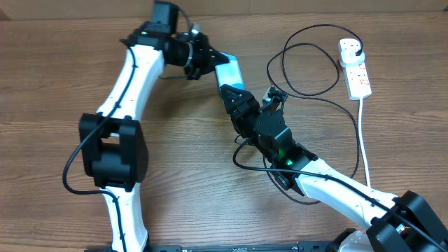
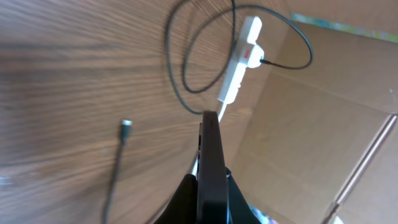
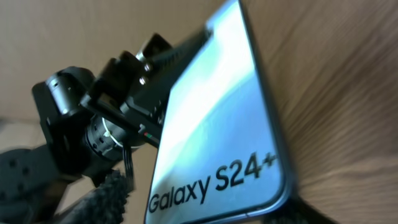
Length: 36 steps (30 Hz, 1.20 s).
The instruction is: Plug charger to phone and switch on socket
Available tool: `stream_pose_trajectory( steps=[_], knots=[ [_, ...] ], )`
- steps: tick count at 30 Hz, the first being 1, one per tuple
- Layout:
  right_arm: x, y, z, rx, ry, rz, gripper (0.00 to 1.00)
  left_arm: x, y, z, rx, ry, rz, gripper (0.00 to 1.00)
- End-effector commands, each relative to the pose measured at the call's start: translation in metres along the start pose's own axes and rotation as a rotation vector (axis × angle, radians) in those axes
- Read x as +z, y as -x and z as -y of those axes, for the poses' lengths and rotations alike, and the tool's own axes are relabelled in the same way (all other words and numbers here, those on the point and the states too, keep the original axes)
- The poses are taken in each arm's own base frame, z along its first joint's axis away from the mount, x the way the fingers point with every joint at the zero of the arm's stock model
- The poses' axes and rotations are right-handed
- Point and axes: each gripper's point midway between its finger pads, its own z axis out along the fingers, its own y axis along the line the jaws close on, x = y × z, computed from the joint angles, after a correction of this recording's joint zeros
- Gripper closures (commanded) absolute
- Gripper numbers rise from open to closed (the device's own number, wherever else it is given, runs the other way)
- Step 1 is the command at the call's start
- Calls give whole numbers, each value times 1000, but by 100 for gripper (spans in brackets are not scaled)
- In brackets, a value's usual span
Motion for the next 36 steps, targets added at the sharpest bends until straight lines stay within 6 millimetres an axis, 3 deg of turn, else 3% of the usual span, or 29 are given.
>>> stream_pose_trajectory(
  steps=[1,4,9,14,17,23,25,27,28,36],
  knots=[
    [1,8,0,-204,-7,53,25,-32,14,-5,148,-25,24,96],
    [1,1,-1,-373,3,10,13,-49,18,-21,188,-9,26,96],
    [-1,-21,-20,-671,135,-113,13,-68,8,-31,282,-52,-26,96],
    [-3,-18,-30,-666,233,-332,13,-76,-6,-28,347,-124,-76,96],
    [-8,-13,-26,-623,284,-517,13,-78,-18,-17,384,-202,-114,96],
    [-19,-20,-18,-635,353,-658,11,-73,-32,-15,378,-208,-156,96],
    [-18,-23,-13,-626,334,-666,16,-70,-35,-14,377,-208,-167,96],
    [-12,-29,-4,-597,296,-671,34,-65,-41,-11,382,-206,-184,96],
    [-10,-29,-1,-576,281,-673,37,-63,-42,-11,383,-206,-188,96],
    [4,-32,21,-441,209,-694,53,-52,-53,-7,405,-200,-221,96]
  ],
)
